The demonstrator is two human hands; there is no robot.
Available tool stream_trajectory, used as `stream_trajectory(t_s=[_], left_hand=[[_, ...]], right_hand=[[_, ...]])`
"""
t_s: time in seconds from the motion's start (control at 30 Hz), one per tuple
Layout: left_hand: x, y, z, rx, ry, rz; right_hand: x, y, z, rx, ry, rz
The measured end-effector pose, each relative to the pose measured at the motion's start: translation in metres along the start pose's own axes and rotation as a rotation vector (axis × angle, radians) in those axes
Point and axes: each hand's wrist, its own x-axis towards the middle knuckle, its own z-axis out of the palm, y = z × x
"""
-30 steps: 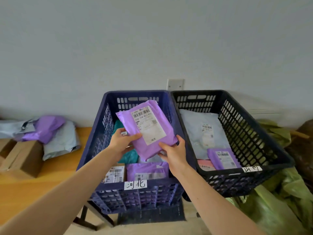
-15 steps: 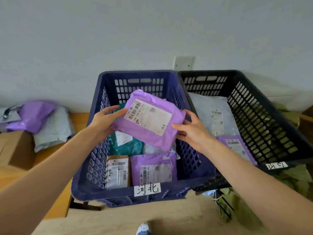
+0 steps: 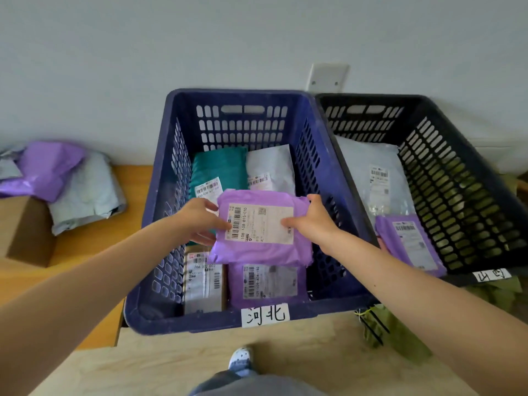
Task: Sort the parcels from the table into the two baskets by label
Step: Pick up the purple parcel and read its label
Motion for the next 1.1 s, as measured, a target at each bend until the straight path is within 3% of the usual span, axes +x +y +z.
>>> stream_trajectory(t_s=[0.53, 0.67, 0.8, 0.93, 1.03, 1.1], left_hand=[[0.006, -0.039, 0.059, 0.535, -0.252, -0.062], [0.006, -0.045, 0.068, 0.737, -0.234, 0.042], [0.005, -0.049, 0.070, 1.030, -0.175, 0.161], [-0.010, -0.044, 0.070, 1.386, -0.021, 0.412], [-0.024, -0.040, 0.066, 1.550, -0.190, 0.559], [-0.033, -0.040, 0.067, 1.662, -0.350, 0.537]], right_hand=[[0.018, 0.046, 0.031, -0.389, -0.296, 0.309], [0.019, 0.051, 0.035, -0.533, -0.311, 0.300], [0.015, 0.050, 0.033, -0.703, -0.321, 0.253], [0.005, 0.039, 0.024, -1.023, -0.310, -0.022], [-0.003, 0.034, 0.019, -1.154, -0.491, -0.171], [-0.008, 0.033, 0.021, -1.224, -0.626, -0.187]])
